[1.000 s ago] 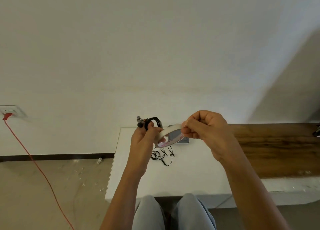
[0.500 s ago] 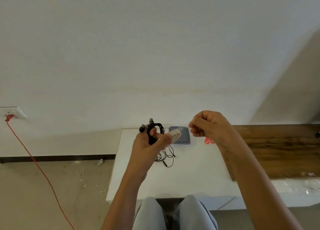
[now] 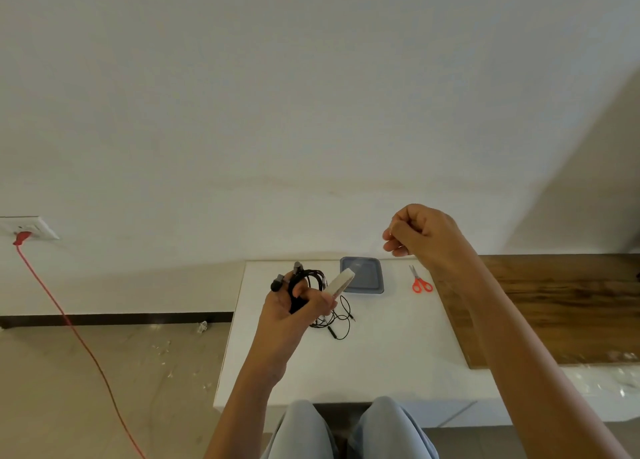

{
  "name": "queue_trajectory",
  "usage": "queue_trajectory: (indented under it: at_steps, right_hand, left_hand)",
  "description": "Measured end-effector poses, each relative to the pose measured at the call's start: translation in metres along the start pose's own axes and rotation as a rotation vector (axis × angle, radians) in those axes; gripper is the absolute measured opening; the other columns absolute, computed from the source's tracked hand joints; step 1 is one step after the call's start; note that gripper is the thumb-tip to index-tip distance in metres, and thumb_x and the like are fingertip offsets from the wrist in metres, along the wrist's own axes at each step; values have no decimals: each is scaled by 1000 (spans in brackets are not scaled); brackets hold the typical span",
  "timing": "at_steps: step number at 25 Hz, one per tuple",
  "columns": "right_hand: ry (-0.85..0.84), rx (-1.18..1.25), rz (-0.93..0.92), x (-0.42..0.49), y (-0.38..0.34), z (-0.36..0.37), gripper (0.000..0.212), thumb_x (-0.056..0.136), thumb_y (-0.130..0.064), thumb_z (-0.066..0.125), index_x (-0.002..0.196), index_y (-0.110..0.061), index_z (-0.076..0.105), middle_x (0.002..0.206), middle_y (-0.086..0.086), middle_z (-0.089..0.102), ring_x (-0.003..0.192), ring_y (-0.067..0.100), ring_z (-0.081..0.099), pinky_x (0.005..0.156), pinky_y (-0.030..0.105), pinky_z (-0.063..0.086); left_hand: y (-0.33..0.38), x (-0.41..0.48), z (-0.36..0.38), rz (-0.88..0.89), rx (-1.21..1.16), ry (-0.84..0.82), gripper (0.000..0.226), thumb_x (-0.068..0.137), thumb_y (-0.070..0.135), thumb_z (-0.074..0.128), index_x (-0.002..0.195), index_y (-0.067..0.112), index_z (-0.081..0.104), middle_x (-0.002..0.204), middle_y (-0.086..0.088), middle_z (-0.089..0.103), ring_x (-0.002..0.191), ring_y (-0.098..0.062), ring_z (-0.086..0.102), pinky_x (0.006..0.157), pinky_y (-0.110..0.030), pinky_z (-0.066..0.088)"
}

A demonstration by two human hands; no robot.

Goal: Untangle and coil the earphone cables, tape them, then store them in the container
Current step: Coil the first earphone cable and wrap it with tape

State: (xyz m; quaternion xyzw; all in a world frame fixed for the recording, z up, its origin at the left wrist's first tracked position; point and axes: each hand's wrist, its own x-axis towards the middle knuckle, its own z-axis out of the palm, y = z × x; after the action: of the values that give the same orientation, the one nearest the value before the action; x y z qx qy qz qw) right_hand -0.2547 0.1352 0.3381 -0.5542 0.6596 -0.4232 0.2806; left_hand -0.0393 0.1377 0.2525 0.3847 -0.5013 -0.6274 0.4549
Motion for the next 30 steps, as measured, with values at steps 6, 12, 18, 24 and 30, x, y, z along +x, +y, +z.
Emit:
queue_trajectory:
  at_steps: [6, 12, 18, 24, 30]
  right_hand:
    - [-289, 76, -27, 2, -12, 11, 17, 95, -7, 48, 82, -9, 59, 75, 0, 73, 67, 13, 71, 63, 23, 56]
    - [-293, -60, -121, 0, -19, 10, 18, 93, -11, 49, 79, -14, 59, 74, -5, 73, 61, 3, 65, 59, 17, 51]
    - [-80, -28, -52, 2, -7, -5, 19, 93, -10, 49, 82, -8, 64, 71, -7, 70, 59, 1, 62, 60, 16, 52]
    - [-56, -62, -89, 9, -7, -17, 18, 93, -9, 47, 82, -10, 62, 77, -3, 71, 63, 3, 63, 65, 22, 53]
    - [-380, -131, -167, 10, -15, 2, 18, 93, -10, 49, 79, -16, 59, 76, -9, 72, 61, 2, 61, 61, 21, 49]
  left_hand:
    - [9, 13, 4, -68, 205, -131, 48, 74, 43, 69, 79, 5, 41, 72, -3, 69, 78, -17, 67, 84, -37, 48]
    - [9, 16, 17, -92, 257, -40, 33, 88, 18, 65, 71, 15, 37, 67, -4, 67, 81, -25, 68, 78, -32, 49]
    - [8, 10, 12, -94, 191, -33, 37, 87, 15, 67, 69, 16, 34, 63, -3, 65, 86, -25, 69, 81, -26, 43]
    - [-1, 5, 5, -42, 250, -113, 35, 86, 18, 65, 59, 31, 48, 69, -2, 67, 83, -17, 69, 83, -25, 45]
    - [-22, 12, 7, 7, 527, -64, 38, 77, 56, 58, 72, 22, 41, 83, -16, 64, 86, -28, 64, 71, -34, 51]
